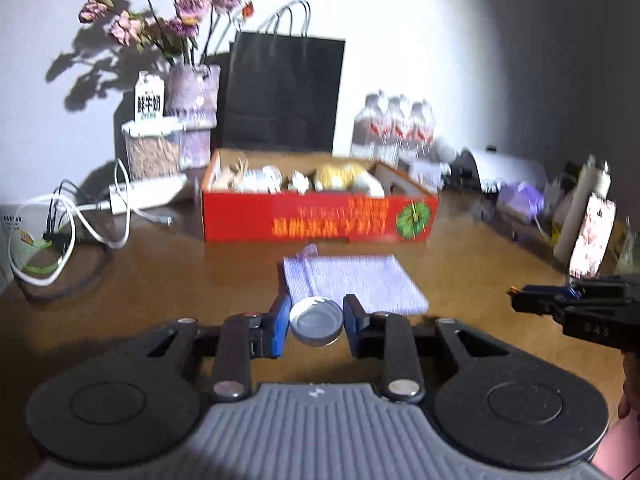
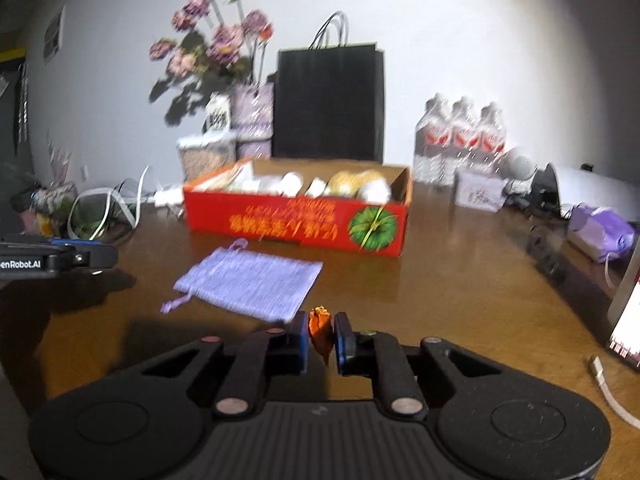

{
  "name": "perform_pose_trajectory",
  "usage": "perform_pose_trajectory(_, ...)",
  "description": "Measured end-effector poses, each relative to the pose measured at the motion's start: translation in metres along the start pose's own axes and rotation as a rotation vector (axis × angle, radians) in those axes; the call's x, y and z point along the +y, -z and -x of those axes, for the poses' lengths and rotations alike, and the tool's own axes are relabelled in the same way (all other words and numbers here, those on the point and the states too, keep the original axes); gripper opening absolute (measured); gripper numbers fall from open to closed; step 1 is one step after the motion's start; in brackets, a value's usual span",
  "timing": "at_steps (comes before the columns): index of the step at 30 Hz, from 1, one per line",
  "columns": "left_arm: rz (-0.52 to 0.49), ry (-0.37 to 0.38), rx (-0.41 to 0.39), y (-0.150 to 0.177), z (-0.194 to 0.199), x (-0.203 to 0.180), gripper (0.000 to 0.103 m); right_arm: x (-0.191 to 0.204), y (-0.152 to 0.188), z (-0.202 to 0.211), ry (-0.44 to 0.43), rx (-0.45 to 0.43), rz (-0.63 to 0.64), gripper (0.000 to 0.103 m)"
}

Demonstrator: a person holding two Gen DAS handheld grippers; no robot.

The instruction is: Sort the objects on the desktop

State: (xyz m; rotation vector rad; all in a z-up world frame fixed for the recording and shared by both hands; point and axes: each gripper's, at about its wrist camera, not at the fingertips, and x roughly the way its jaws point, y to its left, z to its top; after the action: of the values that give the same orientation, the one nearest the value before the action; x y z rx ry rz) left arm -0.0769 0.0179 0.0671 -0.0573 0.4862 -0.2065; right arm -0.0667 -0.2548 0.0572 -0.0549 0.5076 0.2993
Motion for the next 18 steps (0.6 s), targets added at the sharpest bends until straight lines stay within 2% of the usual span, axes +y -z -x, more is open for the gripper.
perform_pose_trajectory(4,0.001,-0.007,-0.015,-0.033,-0.018,0.005,0.029,-0.013,-0.031,-0.011,-0.013,-0.048,-0.004,0.012)
perform_pose_trajectory(8,0.002,0.023,-0.031,-0.08,-0.048,0.016,0.029,-0.024,-0.081,-0.037,-0.037,-0.084,0.026,0.012)
perform_pose_trajectory(10,-0.013,0.015,-0.037,-0.109,-0.072,0.023,0.029,-0.032,-0.111,-0.06,-0.049,-0.08,0.032,0.012)
perform_pose_trajectory(13,-0.013,0.012,0.0,-0.148,-0.113,0.035,0.029,-0.045,-0.154,-0.109,-0.053,-0.024,0.03,0.012)
perform_pose_trajectory(15,-0.014,0.025,0.068,-0.168,-0.152,0.041,0.029,-0.057,-0.177,-0.153,-0.07,0.064,-0.007,0.012)
perform_pose_trajectory(18,-0.059,-0.057,0.164,-0.179,-0.216,0.043,0.029,-0.076,-0.193,-0.223,-0.065,0.224,-0.078,0.012)
